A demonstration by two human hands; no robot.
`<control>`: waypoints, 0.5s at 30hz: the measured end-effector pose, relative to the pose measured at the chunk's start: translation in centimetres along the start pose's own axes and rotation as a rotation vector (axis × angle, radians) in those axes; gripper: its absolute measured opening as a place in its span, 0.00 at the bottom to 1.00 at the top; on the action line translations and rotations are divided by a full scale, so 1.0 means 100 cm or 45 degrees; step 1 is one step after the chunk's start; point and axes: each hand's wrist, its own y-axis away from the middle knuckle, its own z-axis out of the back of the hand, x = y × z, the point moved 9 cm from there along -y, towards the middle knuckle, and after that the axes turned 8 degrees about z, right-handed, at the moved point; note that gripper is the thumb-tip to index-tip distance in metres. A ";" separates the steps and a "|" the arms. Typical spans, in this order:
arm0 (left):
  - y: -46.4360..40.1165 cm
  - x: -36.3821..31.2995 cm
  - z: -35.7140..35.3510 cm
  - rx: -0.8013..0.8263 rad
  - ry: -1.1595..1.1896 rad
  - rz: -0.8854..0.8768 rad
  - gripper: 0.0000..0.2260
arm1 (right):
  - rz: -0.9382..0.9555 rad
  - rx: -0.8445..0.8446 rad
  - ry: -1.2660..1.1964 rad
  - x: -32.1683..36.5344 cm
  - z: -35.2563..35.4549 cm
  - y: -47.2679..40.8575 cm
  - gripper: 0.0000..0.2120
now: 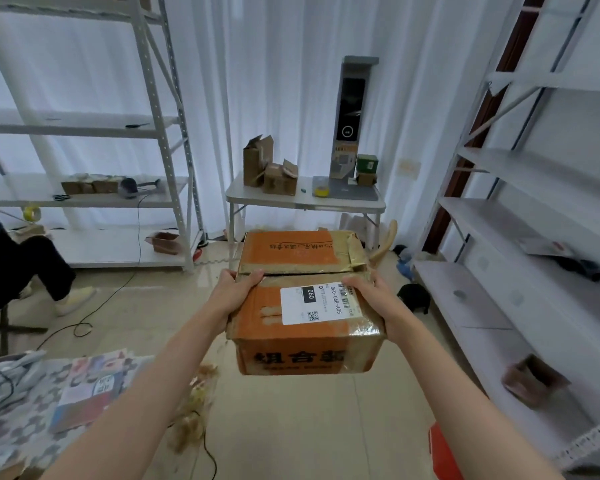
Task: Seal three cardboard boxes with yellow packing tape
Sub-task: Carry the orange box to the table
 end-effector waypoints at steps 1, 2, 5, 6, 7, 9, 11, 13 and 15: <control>-0.014 -0.009 0.000 0.003 -0.003 -0.002 0.31 | 0.001 -0.006 -0.009 0.002 -0.001 -0.014 0.32; -0.026 -0.019 -0.001 0.003 -0.011 -0.006 0.31 | -0.001 -0.011 -0.014 0.005 -0.001 -0.026 0.32; -0.058 -0.041 -0.008 0.015 -0.031 -0.017 0.29 | -0.015 -0.034 -0.029 0.010 0.000 -0.061 0.31; -0.069 -0.047 -0.011 0.016 -0.040 -0.018 0.29 | -0.016 -0.037 -0.030 0.012 0.001 -0.072 0.31; -0.081 -0.051 -0.014 0.016 -0.046 -0.014 0.30 | -0.015 -0.038 -0.032 0.013 0.002 -0.085 0.30; -0.106 -0.057 -0.018 0.010 -0.046 -0.010 0.30 | -0.021 -0.045 -0.035 0.013 0.004 -0.111 0.30; -0.131 -0.062 -0.022 0.008 -0.044 0.000 0.30 | -0.040 -0.055 -0.031 0.009 0.006 -0.138 0.32; -0.158 -0.068 -0.027 0.006 -0.035 0.015 0.30 | -0.063 -0.059 -0.021 0.005 0.008 -0.168 0.34; -0.187 -0.076 -0.032 -0.012 -0.035 0.020 0.31 | -0.079 -0.068 -0.001 0.002 0.013 -0.202 0.35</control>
